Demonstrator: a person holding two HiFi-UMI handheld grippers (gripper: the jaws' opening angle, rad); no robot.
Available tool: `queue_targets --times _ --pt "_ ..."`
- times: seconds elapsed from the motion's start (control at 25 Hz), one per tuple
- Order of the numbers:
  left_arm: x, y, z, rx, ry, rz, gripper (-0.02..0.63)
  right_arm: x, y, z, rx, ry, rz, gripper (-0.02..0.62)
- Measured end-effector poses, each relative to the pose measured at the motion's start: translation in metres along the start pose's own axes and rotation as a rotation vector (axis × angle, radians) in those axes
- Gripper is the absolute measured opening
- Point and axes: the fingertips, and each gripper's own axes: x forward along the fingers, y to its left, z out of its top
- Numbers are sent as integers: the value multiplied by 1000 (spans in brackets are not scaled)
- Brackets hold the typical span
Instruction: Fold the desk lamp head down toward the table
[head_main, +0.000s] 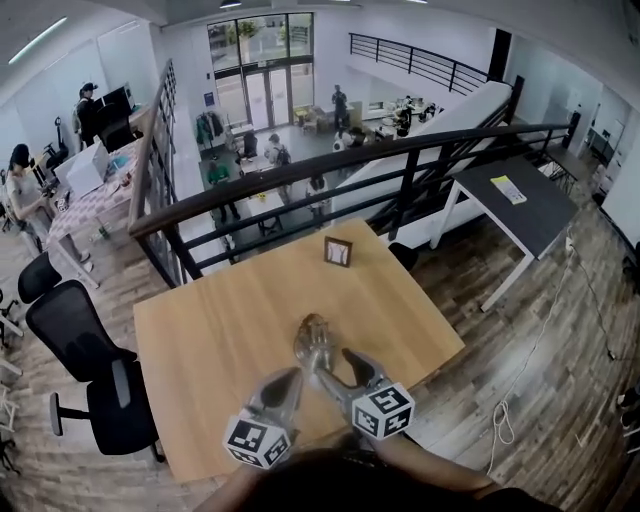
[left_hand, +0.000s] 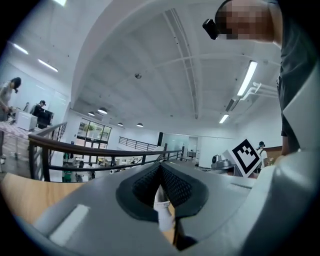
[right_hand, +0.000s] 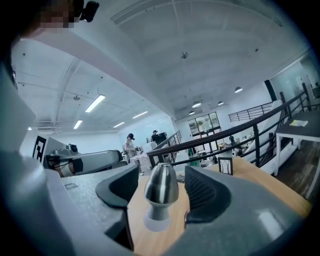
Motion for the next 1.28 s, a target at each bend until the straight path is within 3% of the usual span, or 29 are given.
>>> queue_targets --times 0.28,0.56,0.92,1.28 --pt "3 10 -7 -7 -10 122 2 28 6 -13 -39 92 135 297" --pt "-4 21 -4 -24 -12 164 2 34 8 -17 -90 133 136 255" --pt "-12 23 -9 -45 10 109 2 32 4 -22 -61 127 85 247" --pt "-31 29 -23 -65 41 60 2 24 9 -71 -137 202 11 239"
